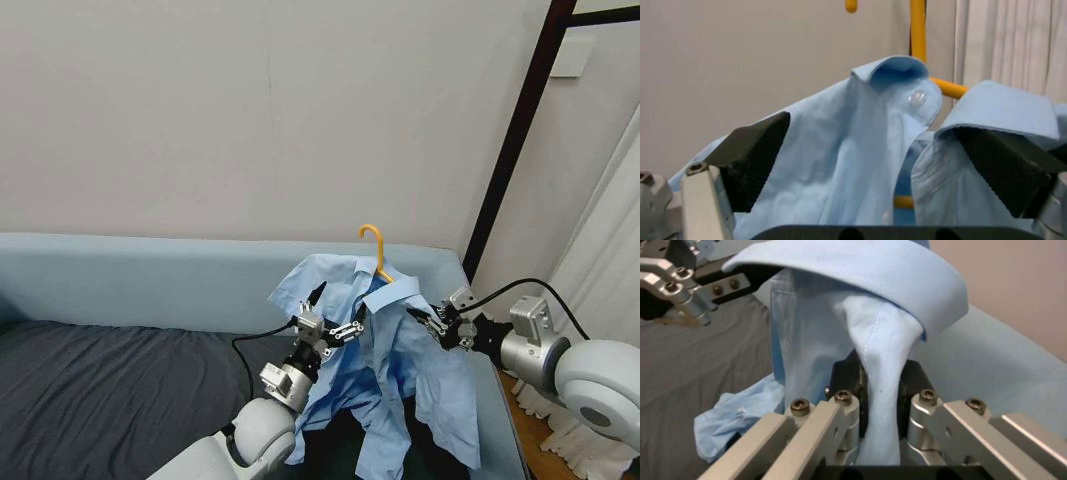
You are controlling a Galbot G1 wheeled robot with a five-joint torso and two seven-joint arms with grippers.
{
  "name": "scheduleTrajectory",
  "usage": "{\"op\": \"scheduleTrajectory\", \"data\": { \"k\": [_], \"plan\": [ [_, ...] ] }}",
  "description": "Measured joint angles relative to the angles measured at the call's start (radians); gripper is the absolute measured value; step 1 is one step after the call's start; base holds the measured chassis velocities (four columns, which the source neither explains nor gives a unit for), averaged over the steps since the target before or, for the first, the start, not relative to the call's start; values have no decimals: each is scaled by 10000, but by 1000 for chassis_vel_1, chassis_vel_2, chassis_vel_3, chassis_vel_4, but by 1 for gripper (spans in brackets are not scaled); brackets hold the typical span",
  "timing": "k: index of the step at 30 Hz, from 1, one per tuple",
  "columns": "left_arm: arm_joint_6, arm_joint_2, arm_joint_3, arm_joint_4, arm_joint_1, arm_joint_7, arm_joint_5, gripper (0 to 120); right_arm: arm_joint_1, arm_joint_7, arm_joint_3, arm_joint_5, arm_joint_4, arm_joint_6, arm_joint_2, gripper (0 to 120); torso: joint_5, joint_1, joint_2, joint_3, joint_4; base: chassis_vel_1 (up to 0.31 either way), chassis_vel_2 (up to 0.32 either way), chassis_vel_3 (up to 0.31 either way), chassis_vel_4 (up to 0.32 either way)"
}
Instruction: Pick up the clothes from the sofa and hang them on the clothes hanger.
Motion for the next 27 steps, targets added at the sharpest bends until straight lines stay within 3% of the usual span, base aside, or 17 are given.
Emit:
{"op": "scheduleTrajectory", "data": {
  "k": [5, 8, 12, 15, 21, 27],
  "plan": [
    [33, 157, 75, -334, -68, -35, -177, 90, 6, 15, 2, -9, -19, -6, -3, 8, 0, 0, 0, 0, -1, 0, 0, 0, 0],
    [-38, 599, 54, -696, 152, 84, -229, 88, 15, 28, 2, -8, -64, -7, 20, 8, -1, 0, 0, 0, 1, 0, 0, 0, 0],
    [-382, 1693, -29, -1533, 640, 718, -395, 83, -19, 64, 0, -35, -154, -13, 92, 8, -2, -1, 0, 0, 5, 0, 0, 0, 0],
    [-437, 1999, -180, -1852, 709, 883, -615, 81, -24, 66, -15, -58, -195, -15, 119, 8, -1, -1, 0, -1, 4, 0, 0, 0, 0],
    [-113, 1706, -328, -1922, 390, 506, -1059, 79, 4, 67, -51, -69, -206, -16, 128, 8, -2, 0, 0, 0, 0, 0, 0, 0, 0],
    [244, 1166, 208, -1319, -135, -14, -1068, 79, 13, 68, -51, -57, -151, -16, 62, 8, -1, 0, 0, -1, 0, 0, 0, 0, 0]
  ]
}}
